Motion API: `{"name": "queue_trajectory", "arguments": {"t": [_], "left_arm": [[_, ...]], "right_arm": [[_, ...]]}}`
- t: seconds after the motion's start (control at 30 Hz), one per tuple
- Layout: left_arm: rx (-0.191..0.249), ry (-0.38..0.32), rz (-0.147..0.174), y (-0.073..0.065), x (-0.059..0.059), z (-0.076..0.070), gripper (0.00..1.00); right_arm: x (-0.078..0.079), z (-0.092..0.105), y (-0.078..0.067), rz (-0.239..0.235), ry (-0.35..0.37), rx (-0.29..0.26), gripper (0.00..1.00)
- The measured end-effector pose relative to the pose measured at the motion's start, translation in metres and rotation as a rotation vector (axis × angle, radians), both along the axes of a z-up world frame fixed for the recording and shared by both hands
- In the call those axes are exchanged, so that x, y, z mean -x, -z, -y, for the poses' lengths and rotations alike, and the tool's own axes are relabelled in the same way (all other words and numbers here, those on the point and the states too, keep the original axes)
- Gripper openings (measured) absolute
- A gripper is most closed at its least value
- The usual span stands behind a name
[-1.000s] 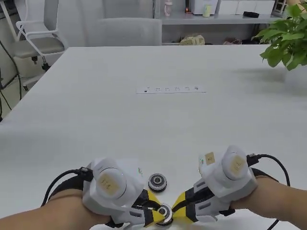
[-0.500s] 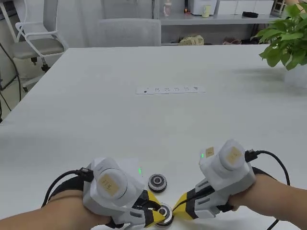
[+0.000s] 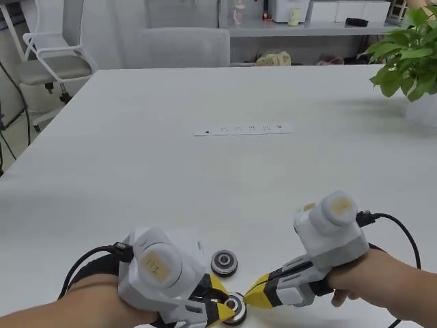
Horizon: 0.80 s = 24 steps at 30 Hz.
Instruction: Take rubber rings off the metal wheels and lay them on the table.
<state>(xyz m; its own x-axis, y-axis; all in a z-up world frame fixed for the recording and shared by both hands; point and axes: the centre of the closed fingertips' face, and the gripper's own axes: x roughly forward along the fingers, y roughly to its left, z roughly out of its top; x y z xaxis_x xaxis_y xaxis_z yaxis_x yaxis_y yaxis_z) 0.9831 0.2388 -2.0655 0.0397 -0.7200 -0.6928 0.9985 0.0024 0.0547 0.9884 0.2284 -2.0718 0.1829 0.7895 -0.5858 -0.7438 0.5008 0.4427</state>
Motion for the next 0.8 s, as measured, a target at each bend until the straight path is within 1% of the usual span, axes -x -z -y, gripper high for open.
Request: {"name": "queue_trajectory", "arguments": {"t": [0.1, 0.2, 0.33, 0.53, 0.63, 0.67, 0.7, 0.73, 0.77, 0.8], "left_arm": [[-0.002, -0.002, -0.001, 0.0, 0.0, 0.0, 0.06], [-0.005, -0.006, -0.003, 0.0, 0.0, 0.0, 0.06], [-0.012, -0.013, -0.005, 0.0, 0.0, 0.001, 0.06], [-0.017, -0.02, -0.012, 0.0, 0.001, 0.001, 0.06], [-0.017, -0.02, -0.013, 0.0, 0.001, 0.001, 0.06], [-0.017, -0.02, -0.013, 0.0, 0.001, 0.001, 0.06], [-0.016, -0.021, -0.01, 0.0, 0.001, 0.002, 0.06], [-0.019, -0.019, -0.009, 0.0, 0.001, 0.001, 0.06], [-0.016, -0.025, -0.015, 0.0, 0.0, 0.001, 0.06], [-0.015, -0.023, -0.013, 0.0, 0.0, 0.001, 0.06]], "right_arm": [[0.001, -0.002, -0.002, -0.012, 0.004, -0.022, 0.0], [0.002, -0.002, -0.003, -0.02, 0.009, -0.023, 0.0], [0.003, -0.004, -0.007, -0.038, 0.018, -0.046, 0.0], [0.006, -0.009, -0.009, -0.034, 0.003, -0.055, 0.0], [0.008, -0.014, -0.011, -0.029, -0.013, -0.065, 0.0], [0.009, -0.017, -0.012, -0.032, -0.018, -0.076, 0.0], [0.019, -0.032, -0.027, -0.066, -0.071, -0.181, 0.0], [0.018, -0.031, -0.024, -0.055, -0.057, -0.145, 0.0], [0.012, -0.025, -0.019, 0.022, -0.085, -0.074, 0.0], [0.011, -0.024, -0.017, 0.016, -0.072, -0.068, 0.0]]}}
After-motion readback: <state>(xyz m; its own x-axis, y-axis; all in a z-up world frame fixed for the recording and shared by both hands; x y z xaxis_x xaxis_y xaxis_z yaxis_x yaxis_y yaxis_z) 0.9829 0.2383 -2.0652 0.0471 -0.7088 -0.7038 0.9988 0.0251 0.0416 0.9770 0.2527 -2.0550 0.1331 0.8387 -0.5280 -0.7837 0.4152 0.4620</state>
